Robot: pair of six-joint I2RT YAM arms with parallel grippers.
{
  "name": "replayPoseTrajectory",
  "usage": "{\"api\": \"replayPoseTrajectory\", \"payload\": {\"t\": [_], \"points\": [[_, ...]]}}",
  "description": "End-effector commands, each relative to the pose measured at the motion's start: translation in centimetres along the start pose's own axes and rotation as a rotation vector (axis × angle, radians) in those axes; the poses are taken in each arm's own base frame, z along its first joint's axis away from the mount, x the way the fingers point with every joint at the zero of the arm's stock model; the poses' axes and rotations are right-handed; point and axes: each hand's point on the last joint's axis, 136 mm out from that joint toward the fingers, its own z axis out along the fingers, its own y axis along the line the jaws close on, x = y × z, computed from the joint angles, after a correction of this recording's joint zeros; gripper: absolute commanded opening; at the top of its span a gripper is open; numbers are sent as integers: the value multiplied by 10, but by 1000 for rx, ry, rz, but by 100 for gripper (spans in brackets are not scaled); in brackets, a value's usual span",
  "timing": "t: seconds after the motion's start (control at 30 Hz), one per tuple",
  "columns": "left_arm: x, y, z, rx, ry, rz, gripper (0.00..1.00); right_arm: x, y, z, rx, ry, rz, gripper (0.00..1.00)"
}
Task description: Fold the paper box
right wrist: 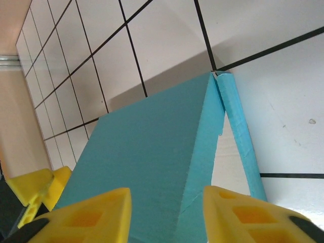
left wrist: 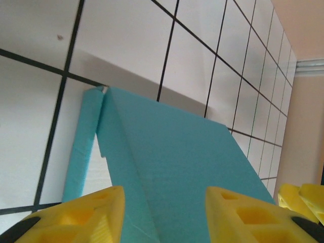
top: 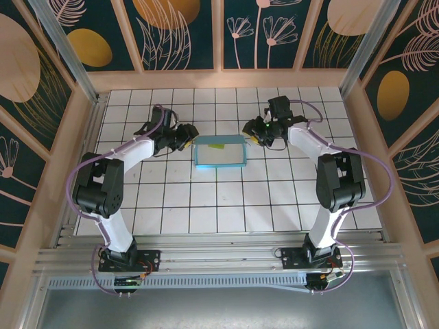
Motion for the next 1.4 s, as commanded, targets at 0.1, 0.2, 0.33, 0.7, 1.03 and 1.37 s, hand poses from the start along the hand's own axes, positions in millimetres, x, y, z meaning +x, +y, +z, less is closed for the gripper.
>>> {"api": "replayPoseTrajectory", "payload": {"t": [0.1,0.2,0.33,0.7,1.03,1.37], "points": [[13,-5,2,26,35,-2,38,9,11,7,-48,18,-4,34],[15,-5,6,28,46,-1,34,13,10,13,-46,31,-3,30],[18,-2,9,19,52,0,31,17,2,18,-26,30,9,29],[27,15,10,-13,63,-1,30,34,-17,27,9,40,27,29],[12,39,0,-198,-3,115,34,13,5,-6,17,-64,-20,38],[25,24,9,-83,67,107,36,23,-28,2,40,-22,-5,45]]}}
